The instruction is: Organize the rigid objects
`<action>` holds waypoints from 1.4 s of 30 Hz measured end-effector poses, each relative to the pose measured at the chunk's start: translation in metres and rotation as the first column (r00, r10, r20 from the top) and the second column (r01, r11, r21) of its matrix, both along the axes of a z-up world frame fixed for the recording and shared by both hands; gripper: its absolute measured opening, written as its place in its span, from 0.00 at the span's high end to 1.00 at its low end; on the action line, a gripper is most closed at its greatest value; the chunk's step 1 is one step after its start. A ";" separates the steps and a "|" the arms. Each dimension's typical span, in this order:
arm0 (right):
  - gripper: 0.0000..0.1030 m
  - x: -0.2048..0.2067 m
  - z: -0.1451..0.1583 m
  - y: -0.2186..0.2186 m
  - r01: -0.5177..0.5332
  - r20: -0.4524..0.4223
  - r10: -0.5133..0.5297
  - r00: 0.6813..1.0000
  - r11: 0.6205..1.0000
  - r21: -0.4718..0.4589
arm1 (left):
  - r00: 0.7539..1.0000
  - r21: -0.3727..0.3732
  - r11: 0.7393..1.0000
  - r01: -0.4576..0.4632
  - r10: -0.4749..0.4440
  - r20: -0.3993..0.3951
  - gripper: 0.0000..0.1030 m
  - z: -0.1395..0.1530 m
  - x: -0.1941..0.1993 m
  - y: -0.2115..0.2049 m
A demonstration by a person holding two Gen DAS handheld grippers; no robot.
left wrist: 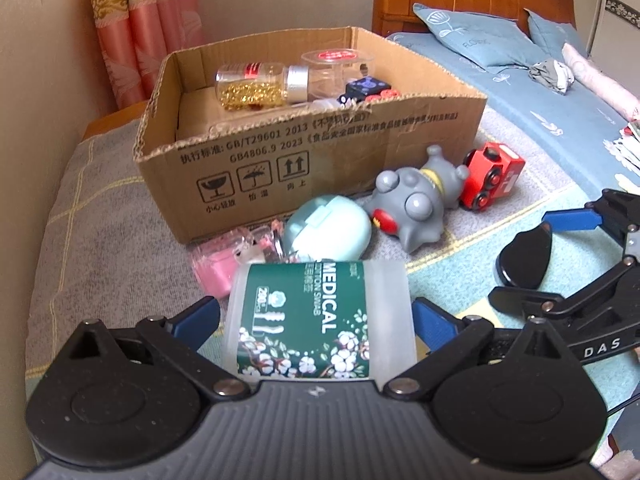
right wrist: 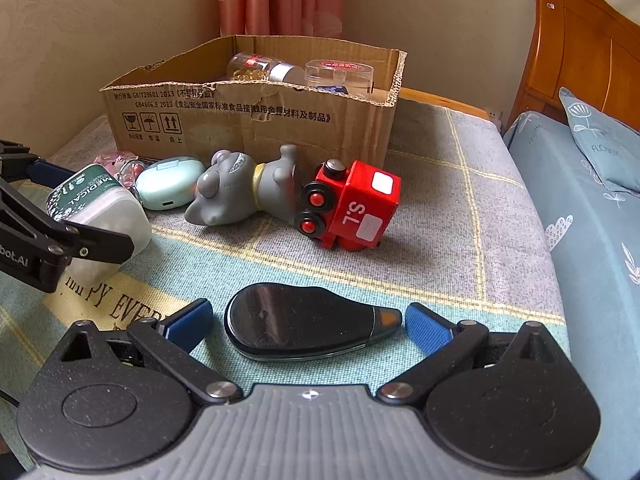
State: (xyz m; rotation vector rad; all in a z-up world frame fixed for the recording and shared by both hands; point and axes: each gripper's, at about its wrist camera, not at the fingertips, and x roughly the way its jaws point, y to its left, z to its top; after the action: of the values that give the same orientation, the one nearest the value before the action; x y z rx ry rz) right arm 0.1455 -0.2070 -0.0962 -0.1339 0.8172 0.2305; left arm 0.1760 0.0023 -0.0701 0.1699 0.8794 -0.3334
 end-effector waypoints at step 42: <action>0.10 -0.014 0.090 -0.010 -0.149 0.151 0.147 0.978 0.989 0.004 | 0.979 0.017 0.998 0.068 -0.070 0.193 0.20 0.113 0.029 -0.013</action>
State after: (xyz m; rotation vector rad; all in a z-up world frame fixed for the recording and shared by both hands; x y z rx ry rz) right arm 0.1313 -0.2166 -0.0066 -0.1955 0.6555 0.3632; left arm 0.2054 -0.0107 0.0427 0.2394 0.6837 -0.3707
